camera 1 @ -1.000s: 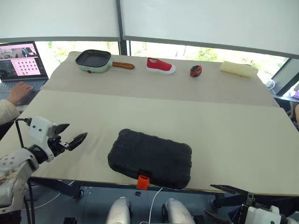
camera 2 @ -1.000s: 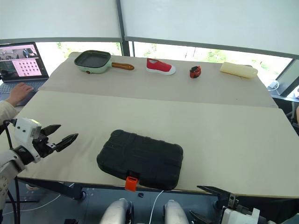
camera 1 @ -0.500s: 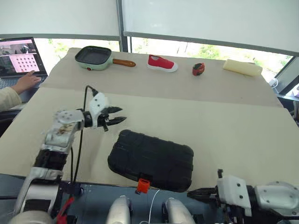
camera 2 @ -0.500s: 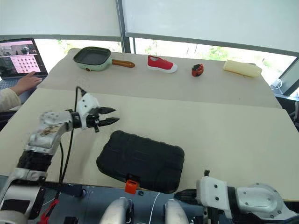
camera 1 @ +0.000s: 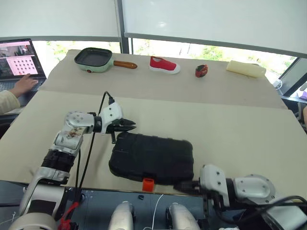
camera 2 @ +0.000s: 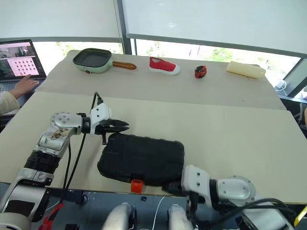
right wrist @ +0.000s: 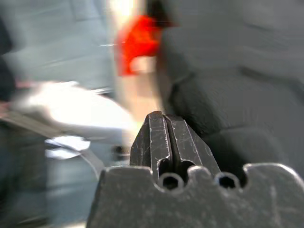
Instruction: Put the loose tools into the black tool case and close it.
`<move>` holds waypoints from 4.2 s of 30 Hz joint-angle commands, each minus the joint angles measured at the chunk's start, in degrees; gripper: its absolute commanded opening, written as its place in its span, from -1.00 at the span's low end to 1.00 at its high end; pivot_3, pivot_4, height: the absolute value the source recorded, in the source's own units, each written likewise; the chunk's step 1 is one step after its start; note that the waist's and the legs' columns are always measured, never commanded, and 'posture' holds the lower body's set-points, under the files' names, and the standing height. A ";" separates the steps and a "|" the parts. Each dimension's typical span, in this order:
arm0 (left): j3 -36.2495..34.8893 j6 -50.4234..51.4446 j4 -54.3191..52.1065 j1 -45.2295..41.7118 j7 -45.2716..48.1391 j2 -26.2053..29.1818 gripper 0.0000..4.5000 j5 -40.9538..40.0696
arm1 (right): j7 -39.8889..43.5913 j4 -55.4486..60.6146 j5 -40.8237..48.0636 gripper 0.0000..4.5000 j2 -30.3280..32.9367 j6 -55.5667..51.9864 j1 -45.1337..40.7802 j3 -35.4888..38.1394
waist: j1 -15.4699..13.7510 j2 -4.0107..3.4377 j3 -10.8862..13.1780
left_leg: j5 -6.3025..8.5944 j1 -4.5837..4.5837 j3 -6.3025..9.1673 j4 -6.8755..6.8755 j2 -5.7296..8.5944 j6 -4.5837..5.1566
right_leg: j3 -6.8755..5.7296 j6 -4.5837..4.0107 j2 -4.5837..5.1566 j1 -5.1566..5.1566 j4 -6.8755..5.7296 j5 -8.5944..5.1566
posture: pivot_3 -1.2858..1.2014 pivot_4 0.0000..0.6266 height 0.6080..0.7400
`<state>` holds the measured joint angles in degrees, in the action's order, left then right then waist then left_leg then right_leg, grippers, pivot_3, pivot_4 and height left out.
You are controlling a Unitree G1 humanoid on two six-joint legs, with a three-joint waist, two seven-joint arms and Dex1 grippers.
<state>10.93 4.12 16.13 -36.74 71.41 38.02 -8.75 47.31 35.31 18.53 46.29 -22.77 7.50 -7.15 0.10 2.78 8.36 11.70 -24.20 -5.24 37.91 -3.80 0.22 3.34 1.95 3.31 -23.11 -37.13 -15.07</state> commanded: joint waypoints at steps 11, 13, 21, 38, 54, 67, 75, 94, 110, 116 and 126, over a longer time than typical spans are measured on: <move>-4.71 17.93 -10.00 2.09 3.09 2.11 -0.72 -9.00 | 0.08 -8.34 0.68 -1.00 0.10 0.60 -1.03 11.51 | -0.15 -0.07 0.04 | 0.03 -0.20 0.01 -0.02 0.00 0.05 | -0.01 0.04 -0.01 -0.14 0.01 -0.03 | 0.03 -0.52 1.00; -5.05 20.67 -12.88 1.55 4.27 2.56 -0.72 -11.16 | 2.81 -6.96 2.51 -1.00 1.35 0.00 0.69 12.15 | -0.28 -0.09 0.05 | 0.03 -0.20 0.01 -0.02 0.00 0.05 | -0.01 0.05 0.00 -0.13 0.00 -0.03 | 0.03 -0.52 1.00; 3.39 15.26 -21.68 3.26 10.18 3.42 -0.72 -8.20 | 8.37 0.36 7.54 -1.00 3.16 -2.65 3.01 9.36 | -0.29 -0.11 0.05 | 0.03 -0.11 0.04 -0.01 0.00 0.04 | -0.01 0.05 -0.02 -0.06 0.00 -0.03 | 0.03 -0.52 1.00; 11.27 3.26 -18.15 4.60 8.46 -0.60 -0.72 0.08 | 3.85 -1.48 -1.33 -1.00 -3.51 -3.47 -4.69 -8.06 | -0.72 -0.20 -0.03 | 0.03 -0.02 0.05 0.02 0.00 0.04 | 0.00 0.03 -0.02 0.03 0.00 -0.03 | 0.03 -0.52 1.00; 12.85 -0.41 -12.67 3.06 7.74 -3.74 -0.72 1.81 | 0.02 -3.30 -2.72 -1.00 -8.80 -1.51 -7.09 -6.46 | -0.76 -0.22 -0.06 | 0.02 0.00 0.04 0.03 0.01 0.04 | 0.00 0.04 -0.02 0.05 0.00 -0.03 | 0.03 -0.52 1.00; 13.68 -4.35 -9.87 2.89 7.62 -4.63 -0.72 3.30 | -0.13 0.85 -1.76 -1.00 -10.10 -0.10 -4.07 -3.68 | -0.28 -0.25 -0.08 | -0.06 0.05 0.08 0.03 -0.03 0.05 | 0.01 -0.01 -0.09 0.05 -0.05 0.02 | 0.03 -0.52 1.00; 13.57 -4.76 -8.67 1.61 7.94 -4.97 -0.72 3.41 | -0.46 -2.34 -7.44 -1.00 -7.76 -0.37 -2.15 -8.58 | -0.35 -0.27 -0.12 | -0.05 0.05 0.07 0.03 -0.02 0.05 | 0.01 -0.01 -0.08 0.06 -0.05 0.02 | 0.03 -0.52 1.00; 15.53 -9.62 -5.98 1.20 9.88 -4.92 -0.72 6.12 | -6.65 -3.69 -10.80 -1.00 -16.57 14.32 -4.48 -5.47 | 0.21 -0.26 -0.40 | -0.08 0.13 0.08 0.03 -0.04 0.06 | 0.05 -0.04 -0.13 0.08 -0.06 0.04 | 0.03 -0.52 1.00; 15.67 -11.10 -4.61 2.02 8.84 -5.37 -0.72 7.26 | -3.73 0.30 -5.06 -1.00 -15.55 4.71 -5.53 -4.34 | 0.69 -0.30 -0.48 | -0.08 0.22 0.09 0.03 -0.09 0.06 | 0.06 -0.05 -0.16 0.14 -0.07 0.04 | 0.03 -0.52 1.00; 13.15 -6.97 -4.51 1.95 8.38 -4.10 -0.72 5.33 | -0.53 2.03 -1.92 -1.00 -11.16 0.80 -5.91 -1.96 | 0.61 -0.46 -0.61 | -0.07 0.46 0.08 0.00 -0.09 0.05 | 0.06 -0.08 -0.14 0.40 -0.03 0.01 | 0.03 -0.52 1.00; -7.55 19.88 -17.94 9.51 11.86 15.25 0.71 -13.47 | 16.93 0.31 23.45 0.27 8.93 -13.74 -3.24 24.40 | 1.62 -0.60 -0.41 | -0.06 0.39 0.11 -0.23 -0.17 0.06 | 0.14 -0.20 -0.19 0.12 -0.05 -0.06 | 0.03 -0.52 1.00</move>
<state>8.65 18.31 1.80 -28.59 82.45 49.77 -18.42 60.60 36.28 35.53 53.24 -33.31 4.47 10.84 1.71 2.17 7.95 11.63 -23.84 -5.09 37.63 -3.97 0.28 3.51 1.75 3.13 -23.05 -37.18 -15.14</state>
